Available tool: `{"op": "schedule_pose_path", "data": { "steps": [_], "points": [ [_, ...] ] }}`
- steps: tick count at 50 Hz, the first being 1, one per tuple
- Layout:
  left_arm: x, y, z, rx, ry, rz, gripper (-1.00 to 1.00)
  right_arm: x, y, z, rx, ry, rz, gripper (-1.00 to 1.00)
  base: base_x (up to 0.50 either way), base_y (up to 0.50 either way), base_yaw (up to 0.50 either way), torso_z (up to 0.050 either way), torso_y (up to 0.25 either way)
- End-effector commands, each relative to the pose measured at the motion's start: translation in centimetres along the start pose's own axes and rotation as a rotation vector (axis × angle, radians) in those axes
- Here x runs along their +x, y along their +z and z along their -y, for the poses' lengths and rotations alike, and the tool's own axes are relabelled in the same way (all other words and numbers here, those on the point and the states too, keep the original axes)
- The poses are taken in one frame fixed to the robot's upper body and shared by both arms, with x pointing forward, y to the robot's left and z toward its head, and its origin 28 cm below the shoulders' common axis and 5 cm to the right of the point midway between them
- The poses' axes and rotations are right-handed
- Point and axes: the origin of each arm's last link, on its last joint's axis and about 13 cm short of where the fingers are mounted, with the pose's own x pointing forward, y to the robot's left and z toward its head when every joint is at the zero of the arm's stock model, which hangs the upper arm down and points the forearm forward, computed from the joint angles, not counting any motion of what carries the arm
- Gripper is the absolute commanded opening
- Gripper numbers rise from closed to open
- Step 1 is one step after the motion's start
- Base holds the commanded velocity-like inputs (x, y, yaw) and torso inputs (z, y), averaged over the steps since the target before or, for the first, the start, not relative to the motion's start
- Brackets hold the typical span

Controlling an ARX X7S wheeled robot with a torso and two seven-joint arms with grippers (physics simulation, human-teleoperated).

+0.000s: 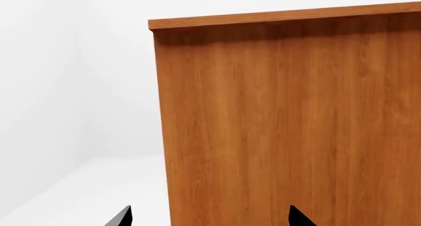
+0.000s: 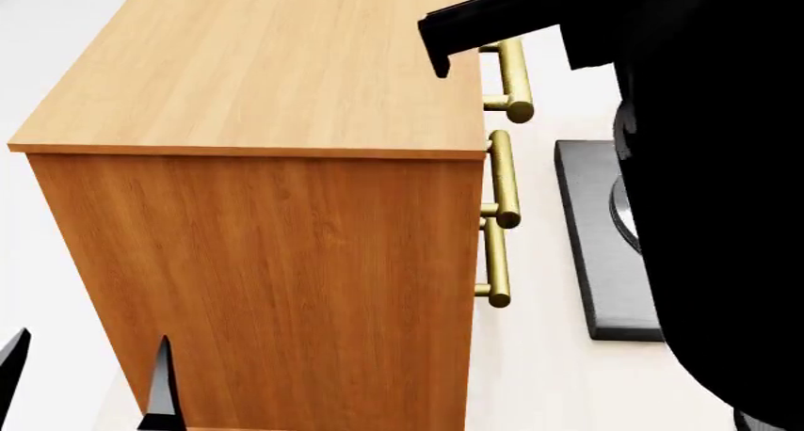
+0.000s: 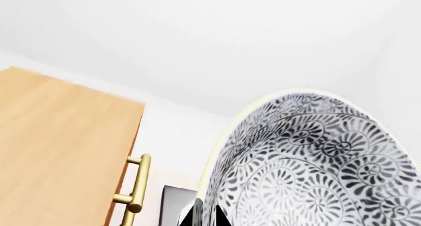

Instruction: Put the bowl on the top of the cabinet.

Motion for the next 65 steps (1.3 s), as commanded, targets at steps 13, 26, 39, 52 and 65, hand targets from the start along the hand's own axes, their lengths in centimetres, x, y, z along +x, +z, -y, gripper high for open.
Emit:
{"op": "schedule_pose_path", "data": {
  "steps": [13, 26, 39, 52, 65],
  "points": [
    [-0.1, -0.2, -0.2, 0.004, 0.007, -0.004, 1.00, -0.7, 1.9, -2.7, 0.000, 0.054, 0.050, -1.00, 0.00, 0.00, 0.00, 0.000, 0.000],
    [0.1, -0.2, -0.2, 0.006, 0.009, -0.004, 1.00, -0.6, 1.4, -4.4, -0.021, 0.089, 0.066, -1.00, 0.00, 0.00, 0.00, 0.000, 0.001],
    [0.1, -0.5, -0.1, 0.007, 0.006, -0.012, 1.00, 0.0, 1.2, -5.5, -0.048, 0.121, 0.087, -1.00, 0.00, 0.00, 0.00, 0.000, 0.000],
    [0.2, -0.8, 0.0, 0.016, 0.003, -0.021, 1.00, 2.2, 1.1, -6.4, -0.056, 0.156, 0.082, -1.00, 0.00, 0.00, 0.00, 0.000, 0.001],
    [0.3, -0.8, -0.1, 0.012, 0.008, -0.022, 1.00, 3.4, -0.4, -7.8, -0.072, 0.162, 0.069, -1.00, 0.00, 0.00, 0.00, 0.000, 0.001]
  ]
}}
